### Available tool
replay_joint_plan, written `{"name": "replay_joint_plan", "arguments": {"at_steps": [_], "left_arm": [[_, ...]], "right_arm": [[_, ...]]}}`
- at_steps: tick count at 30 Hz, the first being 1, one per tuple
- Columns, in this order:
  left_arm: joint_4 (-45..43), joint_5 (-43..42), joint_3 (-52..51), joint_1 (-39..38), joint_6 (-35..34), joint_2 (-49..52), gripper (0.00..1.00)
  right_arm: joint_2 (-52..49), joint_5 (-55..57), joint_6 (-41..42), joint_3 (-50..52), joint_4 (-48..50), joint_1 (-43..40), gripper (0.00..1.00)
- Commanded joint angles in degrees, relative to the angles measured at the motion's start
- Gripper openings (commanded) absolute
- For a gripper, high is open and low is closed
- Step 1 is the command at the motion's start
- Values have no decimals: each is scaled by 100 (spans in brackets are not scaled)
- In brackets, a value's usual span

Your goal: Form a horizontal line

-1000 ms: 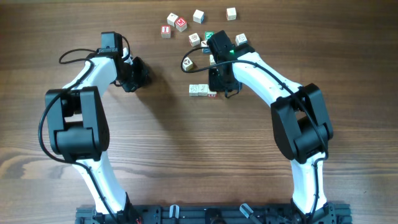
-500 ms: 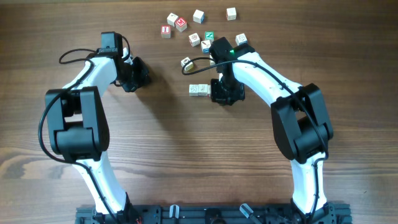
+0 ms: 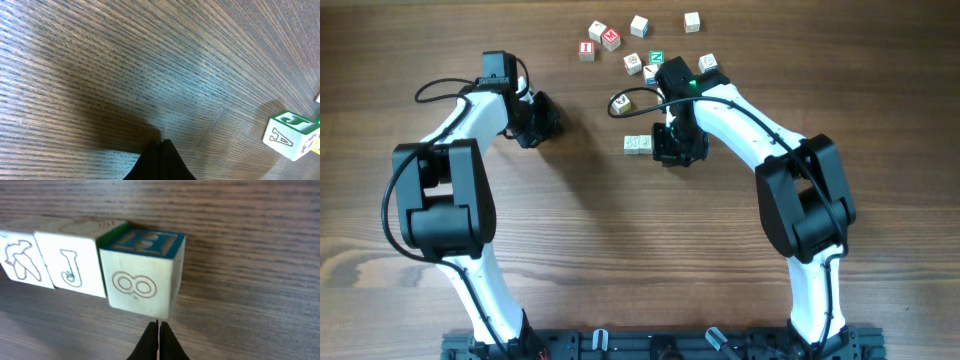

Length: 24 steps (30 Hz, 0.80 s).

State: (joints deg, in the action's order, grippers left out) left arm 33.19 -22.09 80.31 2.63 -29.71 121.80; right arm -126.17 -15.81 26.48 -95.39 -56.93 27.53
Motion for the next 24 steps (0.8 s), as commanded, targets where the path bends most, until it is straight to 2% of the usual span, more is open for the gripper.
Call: {"name": "replay_joint_plan", "arguments": {"at_steps": [1, 24], "left_arm": [[46, 741, -267, 11, -76, 382, 4], [46, 739, -267, 11, -76, 382, 4]], "right_arm": [[168, 188, -83, -87, 79, -22, 4], [168, 293, -85, -87, 170, -22, 5]]}}
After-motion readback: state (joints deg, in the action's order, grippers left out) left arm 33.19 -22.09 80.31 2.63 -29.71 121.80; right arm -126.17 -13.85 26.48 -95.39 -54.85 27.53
